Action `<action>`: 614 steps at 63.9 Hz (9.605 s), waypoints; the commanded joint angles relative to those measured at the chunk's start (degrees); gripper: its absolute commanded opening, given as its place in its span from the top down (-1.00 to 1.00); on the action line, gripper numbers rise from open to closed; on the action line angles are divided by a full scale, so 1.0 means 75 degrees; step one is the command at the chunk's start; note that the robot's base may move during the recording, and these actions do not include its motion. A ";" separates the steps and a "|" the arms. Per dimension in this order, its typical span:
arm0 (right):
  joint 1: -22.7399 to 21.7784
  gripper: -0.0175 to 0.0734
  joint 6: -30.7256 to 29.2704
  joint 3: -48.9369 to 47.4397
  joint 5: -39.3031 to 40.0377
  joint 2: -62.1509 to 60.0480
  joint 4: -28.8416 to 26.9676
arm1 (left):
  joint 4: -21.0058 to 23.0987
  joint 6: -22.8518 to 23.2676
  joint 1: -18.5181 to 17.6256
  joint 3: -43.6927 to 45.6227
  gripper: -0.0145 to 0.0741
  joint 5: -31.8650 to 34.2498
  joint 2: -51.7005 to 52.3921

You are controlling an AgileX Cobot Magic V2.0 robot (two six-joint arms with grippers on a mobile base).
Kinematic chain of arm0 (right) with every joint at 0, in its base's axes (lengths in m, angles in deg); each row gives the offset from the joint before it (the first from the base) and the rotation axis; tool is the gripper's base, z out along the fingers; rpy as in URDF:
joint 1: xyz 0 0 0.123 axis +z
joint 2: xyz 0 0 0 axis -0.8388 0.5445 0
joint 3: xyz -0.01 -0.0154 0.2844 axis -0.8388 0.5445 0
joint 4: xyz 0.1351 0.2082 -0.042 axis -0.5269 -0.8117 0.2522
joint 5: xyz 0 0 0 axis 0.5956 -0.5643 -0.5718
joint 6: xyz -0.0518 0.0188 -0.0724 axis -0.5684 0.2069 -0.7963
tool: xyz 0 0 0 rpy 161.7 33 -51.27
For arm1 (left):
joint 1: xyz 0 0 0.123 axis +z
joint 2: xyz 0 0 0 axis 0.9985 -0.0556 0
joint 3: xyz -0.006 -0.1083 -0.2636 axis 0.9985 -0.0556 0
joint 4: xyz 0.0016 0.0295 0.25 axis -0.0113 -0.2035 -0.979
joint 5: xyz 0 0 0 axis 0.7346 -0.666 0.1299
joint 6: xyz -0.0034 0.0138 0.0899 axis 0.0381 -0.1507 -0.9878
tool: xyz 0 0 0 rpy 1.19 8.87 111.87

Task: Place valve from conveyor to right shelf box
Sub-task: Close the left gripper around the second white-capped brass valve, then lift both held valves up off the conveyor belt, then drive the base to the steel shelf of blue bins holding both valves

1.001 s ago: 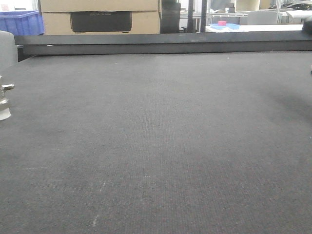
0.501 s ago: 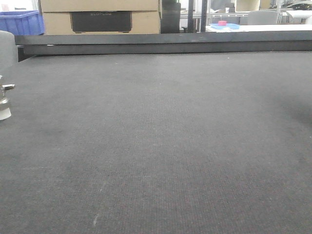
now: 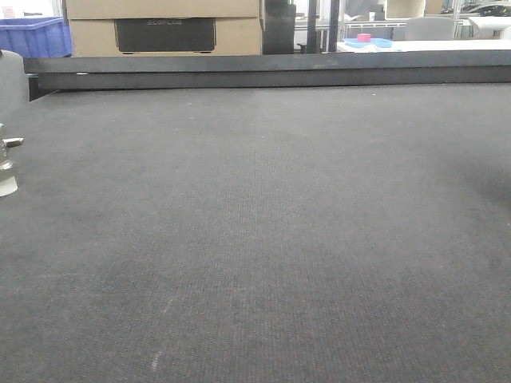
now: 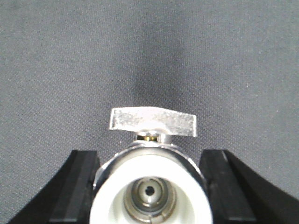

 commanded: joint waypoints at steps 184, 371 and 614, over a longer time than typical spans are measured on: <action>0.0005 0.95 -0.0045 -0.2818 -0.0375 -0.1197 -0.0022 | 0.0027 0.0729 -0.0621 0.0153 0.92 0.0471 0.4390; 0.0005 0.95 -0.0045 -0.2818 -0.0257 -0.1170 -0.0022 | 0.0014 0.0729 -0.0603 0.0153 0.92 0.0416 0.4377; 0.0005 0.95 -0.0045 -0.2818 -0.0220 -0.1170 -0.0022 | 0.0014 0.0729 -0.0603 0.0153 0.92 0.2594 0.4329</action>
